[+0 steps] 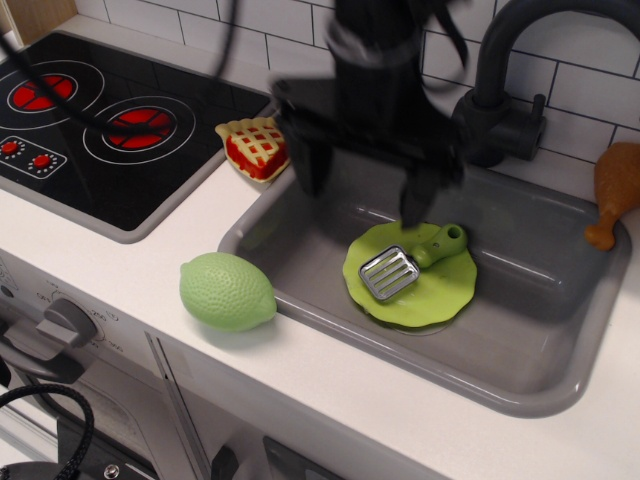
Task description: Take spatula off plate sink
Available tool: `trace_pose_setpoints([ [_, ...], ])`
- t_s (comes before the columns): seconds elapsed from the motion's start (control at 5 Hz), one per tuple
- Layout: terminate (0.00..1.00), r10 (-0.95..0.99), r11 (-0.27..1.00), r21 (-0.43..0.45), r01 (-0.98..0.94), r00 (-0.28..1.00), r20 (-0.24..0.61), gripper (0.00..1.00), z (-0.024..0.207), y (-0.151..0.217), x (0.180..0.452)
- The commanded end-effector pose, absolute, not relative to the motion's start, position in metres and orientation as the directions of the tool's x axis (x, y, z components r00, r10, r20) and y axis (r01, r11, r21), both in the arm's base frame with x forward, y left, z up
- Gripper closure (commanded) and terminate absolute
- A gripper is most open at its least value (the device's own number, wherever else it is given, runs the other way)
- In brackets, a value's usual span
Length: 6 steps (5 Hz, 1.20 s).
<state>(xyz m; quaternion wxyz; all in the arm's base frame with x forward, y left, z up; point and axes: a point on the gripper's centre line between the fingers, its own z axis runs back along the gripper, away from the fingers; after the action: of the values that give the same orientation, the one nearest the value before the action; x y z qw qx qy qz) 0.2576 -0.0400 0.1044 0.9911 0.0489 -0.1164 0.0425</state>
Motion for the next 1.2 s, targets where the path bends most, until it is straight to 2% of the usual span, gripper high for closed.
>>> trace_pose_setpoints([
  [0.0, 0.0, -0.147, 0.988, 0.093, 0.124, 0.939, 0.31, 0.0, 0.075, -0.046, 0.303],
  [0.2, 0.0, -0.181, 0.983, 0.046, 0.175, 0.939, 0.292, 0.0, 0.06, -0.047, 0.308],
  [0.4, 0.0, -0.252, 0.964, 0.004, 0.265, 0.913, 0.322, 0.0, 0.052, -0.049, 0.311],
  [0.6, 0.0, -0.242, 0.965, -0.01, 0.262, 0.907, 0.344, 0.0, 0.045, -0.049, 0.323],
  [1.0, 0.0, -0.242, 0.969, 0.046, 0.243, 0.897, 0.37, 0.0, 0.023, -0.054, 0.339],
])
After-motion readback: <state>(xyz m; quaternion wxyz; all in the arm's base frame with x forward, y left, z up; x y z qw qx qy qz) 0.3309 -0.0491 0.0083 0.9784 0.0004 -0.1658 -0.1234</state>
